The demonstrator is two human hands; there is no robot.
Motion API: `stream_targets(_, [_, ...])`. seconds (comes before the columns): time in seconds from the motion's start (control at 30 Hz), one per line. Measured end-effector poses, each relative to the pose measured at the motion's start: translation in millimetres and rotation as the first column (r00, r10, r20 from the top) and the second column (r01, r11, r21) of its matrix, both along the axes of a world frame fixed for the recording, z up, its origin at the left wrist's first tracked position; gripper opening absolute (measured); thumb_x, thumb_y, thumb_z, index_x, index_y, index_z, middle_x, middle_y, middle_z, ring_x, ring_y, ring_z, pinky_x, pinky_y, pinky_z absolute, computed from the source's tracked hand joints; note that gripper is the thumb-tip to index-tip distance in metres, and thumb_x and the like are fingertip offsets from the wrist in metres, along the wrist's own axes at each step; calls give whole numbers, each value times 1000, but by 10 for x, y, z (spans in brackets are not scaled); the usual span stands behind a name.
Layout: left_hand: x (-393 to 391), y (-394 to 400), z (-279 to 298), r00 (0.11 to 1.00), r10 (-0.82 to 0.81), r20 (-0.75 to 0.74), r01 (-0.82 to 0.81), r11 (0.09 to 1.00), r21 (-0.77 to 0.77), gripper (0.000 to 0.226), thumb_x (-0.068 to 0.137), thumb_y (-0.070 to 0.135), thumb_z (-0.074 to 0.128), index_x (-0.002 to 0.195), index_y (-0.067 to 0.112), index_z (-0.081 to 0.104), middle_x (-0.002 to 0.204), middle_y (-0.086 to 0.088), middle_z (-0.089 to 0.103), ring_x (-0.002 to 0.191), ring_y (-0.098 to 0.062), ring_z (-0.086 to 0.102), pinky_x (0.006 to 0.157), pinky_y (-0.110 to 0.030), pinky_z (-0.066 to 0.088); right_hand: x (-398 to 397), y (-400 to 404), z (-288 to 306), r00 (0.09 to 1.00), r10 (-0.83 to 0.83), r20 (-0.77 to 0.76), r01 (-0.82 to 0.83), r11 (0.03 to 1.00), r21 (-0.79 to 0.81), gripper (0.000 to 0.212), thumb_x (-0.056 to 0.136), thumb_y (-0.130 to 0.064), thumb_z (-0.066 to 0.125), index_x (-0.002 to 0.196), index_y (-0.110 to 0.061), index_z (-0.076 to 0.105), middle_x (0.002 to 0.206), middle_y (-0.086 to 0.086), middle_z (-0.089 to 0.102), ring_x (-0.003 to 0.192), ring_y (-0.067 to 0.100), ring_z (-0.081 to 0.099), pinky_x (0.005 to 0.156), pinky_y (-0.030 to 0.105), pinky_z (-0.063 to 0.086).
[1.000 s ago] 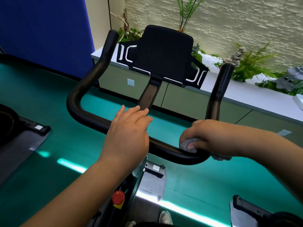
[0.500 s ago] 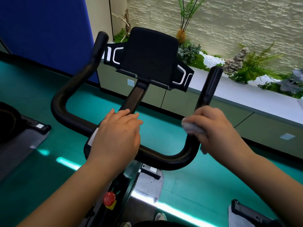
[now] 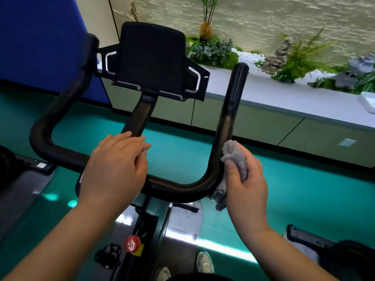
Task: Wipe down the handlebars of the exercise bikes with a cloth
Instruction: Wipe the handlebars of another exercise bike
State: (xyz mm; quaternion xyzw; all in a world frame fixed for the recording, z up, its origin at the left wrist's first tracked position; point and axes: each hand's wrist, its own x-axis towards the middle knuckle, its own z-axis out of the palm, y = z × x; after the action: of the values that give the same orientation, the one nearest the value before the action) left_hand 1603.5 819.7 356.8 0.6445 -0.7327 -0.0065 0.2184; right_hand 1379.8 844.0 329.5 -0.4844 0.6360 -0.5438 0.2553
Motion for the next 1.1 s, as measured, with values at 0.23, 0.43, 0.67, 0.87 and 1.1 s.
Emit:
stream_targets(0.23, [11, 5, 6, 1000, -21, -10, 21, 1000, -7, 32, 89, 26, 45, 105, 17, 71, 110, 1, 70, 116, -22, 58, 103, -48, 41, 179, 166, -96, 975, -165, 147, 144, 979, 146, 24, 91, -26, 60, 113, -20, 66, 102, 3, 67, 95, 14, 63, 91, 40, 49])
stream_targets(0.43, [10, 23, 17, 999, -31, -6, 31, 999, -30, 32, 89, 26, 44, 104, 17, 71, 108, 1, 70, 115, -21, 57, 103, -45, 41, 257, 149, -96, 931, -223, 288, 169, 965, 201, 17, 96, -23, 54, 107, -19, 66, 97, -3, 71, 92, 15, 65, 84, 28, 51])
stream_targets(0.67, [6, 66, 26, 997, -54, -53, 52, 998, -41, 21, 92, 16, 53, 103, 17, 71, 108, 0, 70, 115, -22, 57, 100, -45, 43, 411, 362, -150, 886, -208, 414, 118, 966, 232, 17, 97, -17, 49, 105, -24, 62, 102, 3, 70, 98, 22, 66, 93, 50, 50])
stream_targets(0.87, [69, 92, -12, 992, -104, -72, 98, 992, -84, 25, 90, 19, 49, 102, 17, 70, 109, 0, 70, 114, -22, 58, 101, -45, 43, 418, 411, -197, 861, -200, 468, 107, 970, 218, 12, 94, -22, 54, 100, -25, 64, 97, 7, 70, 94, 33, 66, 86, 53, 53])
stream_targets(1.1, [180, 149, -61, 983, -145, -111, 131, 984, -122, 23, 92, 13, 50, 103, 14, 70, 115, -1, 68, 116, -20, 56, 108, -42, 37, 615, 580, -347, 814, -191, 549, 1, 945, 327, 10, 94, -10, 57, 99, -15, 64, 94, 10, 72, 94, 31, 68, 88, 51, 54])
